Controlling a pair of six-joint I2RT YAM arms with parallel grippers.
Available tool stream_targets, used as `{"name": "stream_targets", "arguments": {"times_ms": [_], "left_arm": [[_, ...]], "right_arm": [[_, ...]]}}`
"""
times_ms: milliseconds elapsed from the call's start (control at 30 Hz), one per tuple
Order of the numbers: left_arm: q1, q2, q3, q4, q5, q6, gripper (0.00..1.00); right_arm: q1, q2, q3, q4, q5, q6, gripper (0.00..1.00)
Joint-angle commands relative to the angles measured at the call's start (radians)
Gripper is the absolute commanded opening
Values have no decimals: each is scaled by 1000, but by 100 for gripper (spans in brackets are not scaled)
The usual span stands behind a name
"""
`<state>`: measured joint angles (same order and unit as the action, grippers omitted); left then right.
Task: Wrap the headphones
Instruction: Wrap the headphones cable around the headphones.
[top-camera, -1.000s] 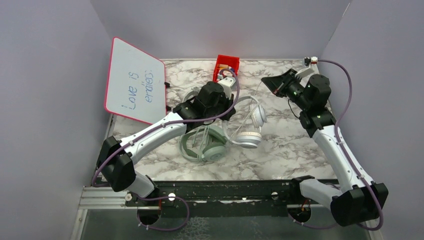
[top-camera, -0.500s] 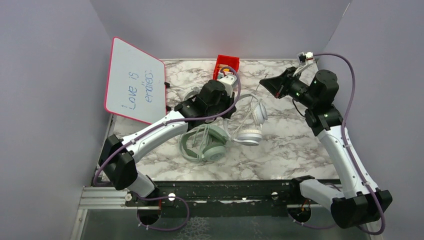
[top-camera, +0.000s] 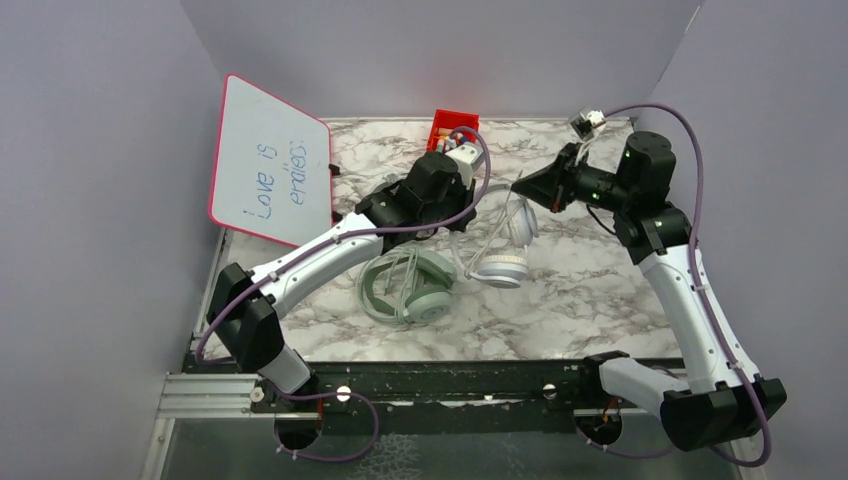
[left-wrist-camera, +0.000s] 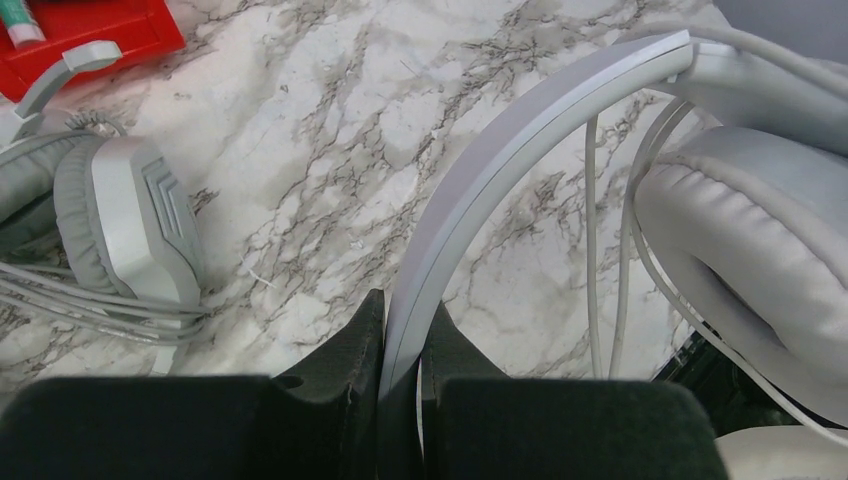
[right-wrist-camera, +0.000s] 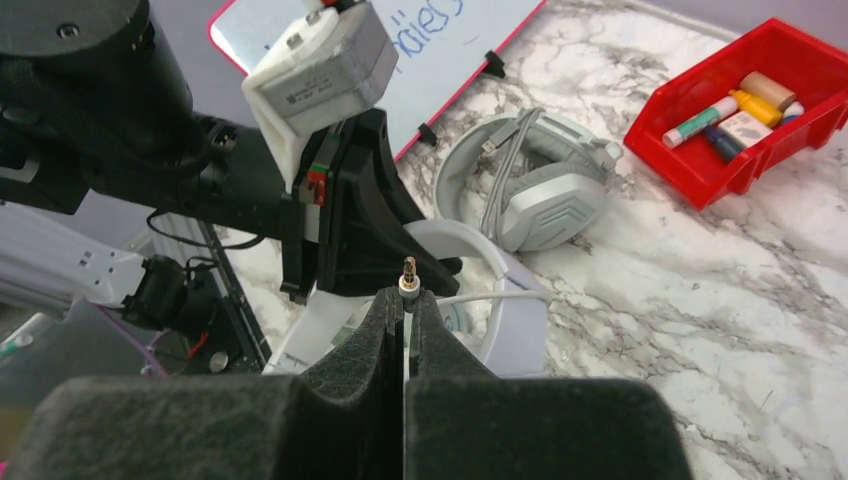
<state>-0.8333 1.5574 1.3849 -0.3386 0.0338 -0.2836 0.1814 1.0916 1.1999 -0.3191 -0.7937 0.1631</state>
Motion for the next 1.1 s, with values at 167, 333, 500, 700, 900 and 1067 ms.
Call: {"name": "stream_targets", "arguments": {"times_ms": [167,333,500,700,900,1067], "left_arm": [[-2,25,140,-31,-4,58,0],[-4,4,150,-35,-26,88,0],[-16,-17,154,-37,-93,133,0],[-52,-18,184,-43,-173,218,0],[-87,-4,230,-52,-247,272,0],[-95,2,245,-56,-268,279,0]], "right_arm": [[4,24,28,-131,-68,-58,3],[5,50,56,-181,-10,-56,5],[4,97,107,-250,23,-56,9],[7,136,139,-297,36,-62,12],[12,138,145,-293,53,-58,16],[13,151,164,-328,79,-71,19]]}}
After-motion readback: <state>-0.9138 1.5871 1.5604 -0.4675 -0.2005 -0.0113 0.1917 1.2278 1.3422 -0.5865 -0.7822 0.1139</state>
